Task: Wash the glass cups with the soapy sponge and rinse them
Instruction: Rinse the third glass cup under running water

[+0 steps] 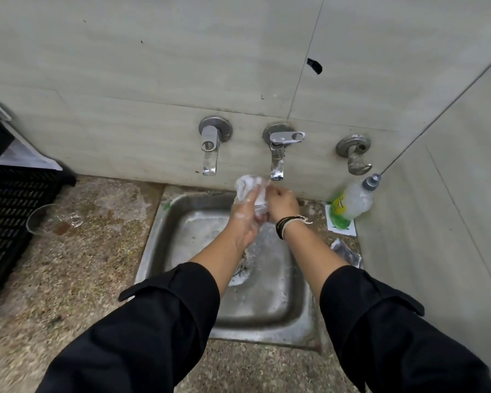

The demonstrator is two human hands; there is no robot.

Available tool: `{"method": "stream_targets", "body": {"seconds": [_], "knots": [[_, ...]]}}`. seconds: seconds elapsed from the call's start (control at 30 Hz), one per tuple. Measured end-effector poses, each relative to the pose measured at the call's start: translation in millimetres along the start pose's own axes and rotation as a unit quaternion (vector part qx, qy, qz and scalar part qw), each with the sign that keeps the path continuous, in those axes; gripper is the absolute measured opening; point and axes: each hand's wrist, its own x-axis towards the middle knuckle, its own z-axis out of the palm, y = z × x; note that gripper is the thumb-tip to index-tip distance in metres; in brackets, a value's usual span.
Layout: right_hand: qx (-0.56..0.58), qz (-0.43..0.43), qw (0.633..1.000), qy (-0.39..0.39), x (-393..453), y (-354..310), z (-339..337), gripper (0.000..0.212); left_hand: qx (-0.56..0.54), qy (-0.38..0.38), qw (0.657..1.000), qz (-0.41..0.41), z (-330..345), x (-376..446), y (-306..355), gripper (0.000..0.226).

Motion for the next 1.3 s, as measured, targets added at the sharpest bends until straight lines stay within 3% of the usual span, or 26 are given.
{"method": "stream_targets", "body": {"seconds": [0.1, 0.2, 0.3, 0.37, 0.53, 0.6, 0.7, 0.77, 0.83, 0.87, 0.93, 1.0, 1.03, 1.07, 1.1, 1.17, 1.2, 1.23, 1.3], "knots": [[-0.086, -0.065, 0.994, -0.001, -1.4, 2.4, -4.5, 0.032, 0.040, 0.004, 0.999, 0.010, -3.2, 1.6, -3.4, 0.040], [-0.095, -0.116, 0.988, -0.034, -1.1, 5.0, -16.7, 0.038, 0.190, -0.002, 0.980, 0.065, -8.2, -1.8, 0.0, 0.031], [0.048, -0.047, 0.984, -0.165, -1.8, 3.6, -26.3, 0.044, 0.348, -0.016, 0.932, 0.104, -13.0, -2.7, 4.7, 0.053], [0.062, -0.025, 0.974, -0.218, -3.3, 4.7, -29.5, 0.052, 0.388, 0.019, 0.916, 0.098, -12.5, -3.9, 8.5, 0.072], [0.086, -0.011, 0.970, -0.225, -2.5, 6.4, -30.5, 0.053, 0.293, 0.118, 0.948, 0.043, -4.6, -5.8, 2.4, 0.072], [0.097, -0.012, 0.975, -0.200, -3.2, 5.0, -25.6, 0.048, 0.152, 0.150, 0.977, 0.013, -0.7, -3.6, -9.2, 0.062], [0.125, -0.053, 0.982, -0.129, -12.1, 6.5, -17.7, 0.049, -0.004, 0.135, 0.991, -0.017, 13.1, -8.3, -19.4, 0.043], [0.074, -0.113, 0.986, -0.096, -14.3, 14.8, -20.7, 0.047, 0.007, 0.115, 0.993, -0.026, 17.9, -9.7, -16.9, 0.034], [-0.018, -0.172, 0.980, -0.094, -12.0, 21.4, -30.3, 0.045, 0.113, 0.108, 0.988, 0.020, 14.8, -4.8, -9.5, 0.030], [-0.046, -0.185, 0.976, -0.102, -14.0, 20.2, -36.5, 0.043, 0.211, 0.105, 0.969, 0.079, 11.1, -2.3, -7.3, 0.030], [-0.008, -0.150, 0.985, -0.084, -14.0, 14.9, -43.5, 0.029, 0.413, 0.074, 0.877, 0.236, 4.5, 0.1, -7.7, 0.025], [0.083, -0.056, 0.994, -0.048, -16.1, 4.8, -44.3, 0.024, 0.493, 0.040, 0.797, 0.346, 2.0, -2.0, -11.0, 0.022], [0.092, -0.042, 0.994, -0.033, -15.6, 1.8, -43.1, 0.026, 0.493, 0.036, 0.789, 0.365, 2.9, -0.6, -11.2, 0.023], [0.062, -0.076, 0.995, -0.016, -15.4, 3.6, -40.5, 0.027, 0.478, 0.039, 0.804, 0.351, 5.6, 3.0, -10.1, 0.027], [0.023, -0.143, 0.989, 0.017, -16.4, 8.4, -38.7, 0.029, 0.444, 0.040, 0.844, 0.298, 10.9, 4.0, -6.9, 0.033], [-0.013, -0.284, 0.954, 0.092, -15.9, 19.5, -39.2, 0.029, 0.334, 0.009, 0.939, 0.079, 22.3, 2.4, 2.1, 0.045], [-0.014, -0.335, 0.935, 0.116, -15.3, 23.7, -40.9, 0.028, 0.301, -0.013, 0.954, -0.015, 25.4, 0.8, 5.5, 0.048], [-0.009, -0.346, 0.930, 0.124, -9.9, 30.4, -39.8, 0.027, 0.305, -0.023, 0.951, -0.042, 27.7, -0.2, 7.0, 0.049], [0.049, -0.266, 0.960, 0.074, -2.2, 38.0, -33.3, 0.027, 0.342, 0.011, 0.939, 0.029, 29.1, 0.6, 5.0, 0.050]]}}
